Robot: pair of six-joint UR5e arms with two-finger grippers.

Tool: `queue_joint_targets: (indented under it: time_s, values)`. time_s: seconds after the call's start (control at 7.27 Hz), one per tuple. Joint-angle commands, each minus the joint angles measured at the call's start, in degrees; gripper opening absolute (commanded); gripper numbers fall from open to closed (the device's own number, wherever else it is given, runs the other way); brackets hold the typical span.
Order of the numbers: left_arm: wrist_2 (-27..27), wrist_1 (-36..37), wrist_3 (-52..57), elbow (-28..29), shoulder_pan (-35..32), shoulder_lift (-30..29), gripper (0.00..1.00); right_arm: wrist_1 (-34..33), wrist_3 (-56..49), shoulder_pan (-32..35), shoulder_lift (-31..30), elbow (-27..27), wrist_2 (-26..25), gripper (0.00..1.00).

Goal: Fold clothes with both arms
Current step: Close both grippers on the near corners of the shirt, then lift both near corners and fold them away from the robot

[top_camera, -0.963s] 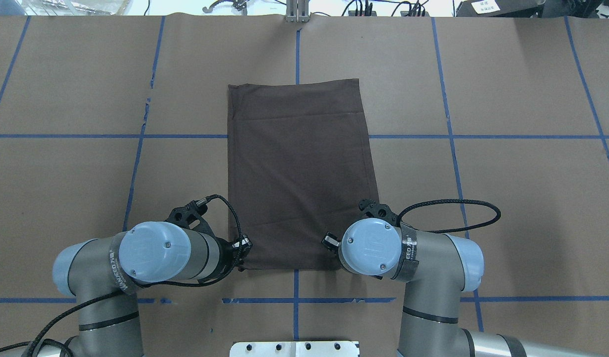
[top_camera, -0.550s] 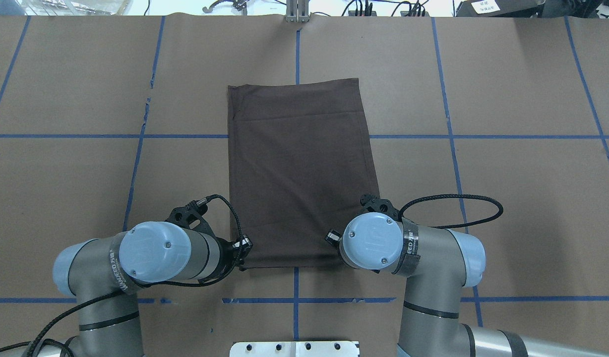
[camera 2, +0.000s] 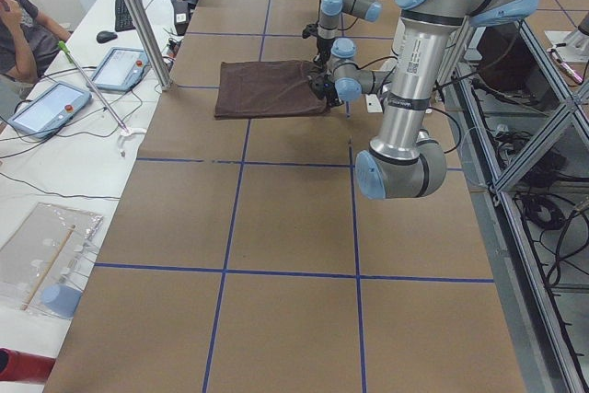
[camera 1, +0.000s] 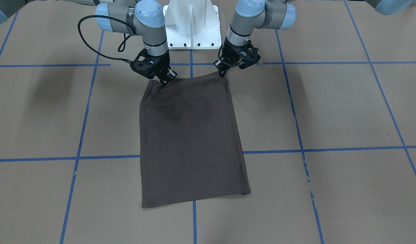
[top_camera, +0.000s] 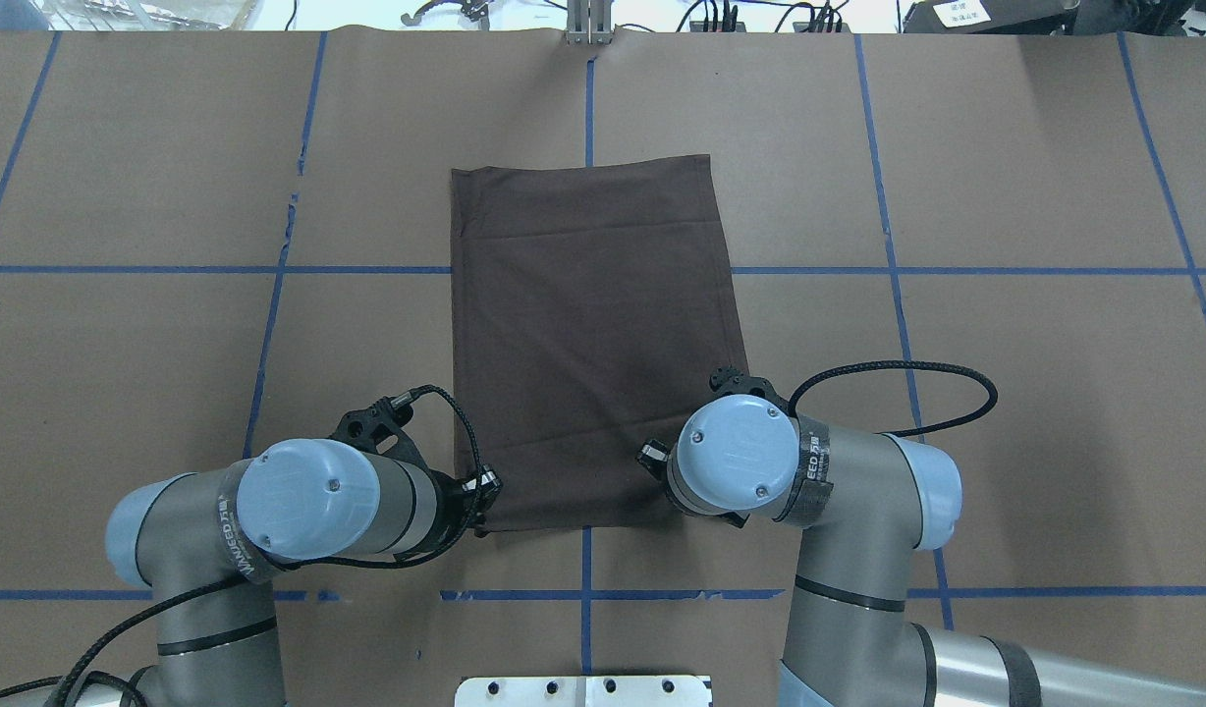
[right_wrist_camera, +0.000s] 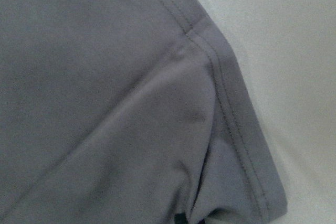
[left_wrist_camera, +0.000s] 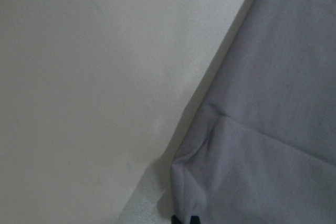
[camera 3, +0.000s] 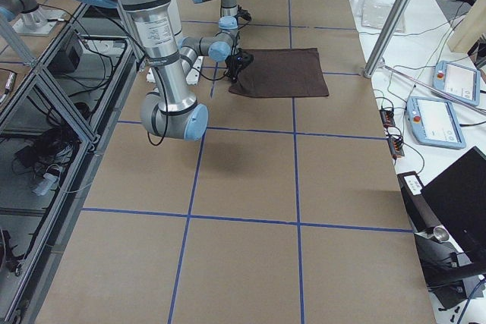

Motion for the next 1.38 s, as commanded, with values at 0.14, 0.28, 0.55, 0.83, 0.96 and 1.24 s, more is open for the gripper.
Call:
queue_joint_targets:
  time_s: [0.14,0.28,0.55,0.83,0.96,1.24]
  values:
    - [0.1,4.5,0.0,-4.3,0.0,0.5,0.0,-0.2,0.1,-1.0,-1.6,4.2,0.0,0.0]
    - [0.1,7.1,0.0,-7.2,0.3,0.6,0.0,-0.3,0.2,-3.0,-3.3,7.0,0.0,0.0]
    - [0.2,10.7,0.0,-11.6,4.1,0.7,0.0,-0.3,0.2,-6.2,-6.8,12.3,1.0,0.0]
    - [0.1,12.2,0.0,-14.3,5.7,0.6,0.0,0.4,0.2,-6.6,-6.8,13.3,1.9,0.0]
    - [-0.1,12.3,0.0,-14.4,5.6,-0.1,0.0,0.4,0.1,-5.3,-6.5,13.7,1.7,0.0]
    - [-0.2,12.2,2.6,-14.3,0.6,-0.8,0.0,0.4,-0.3,1.7,-4.7,13.2,2.0,0.0]
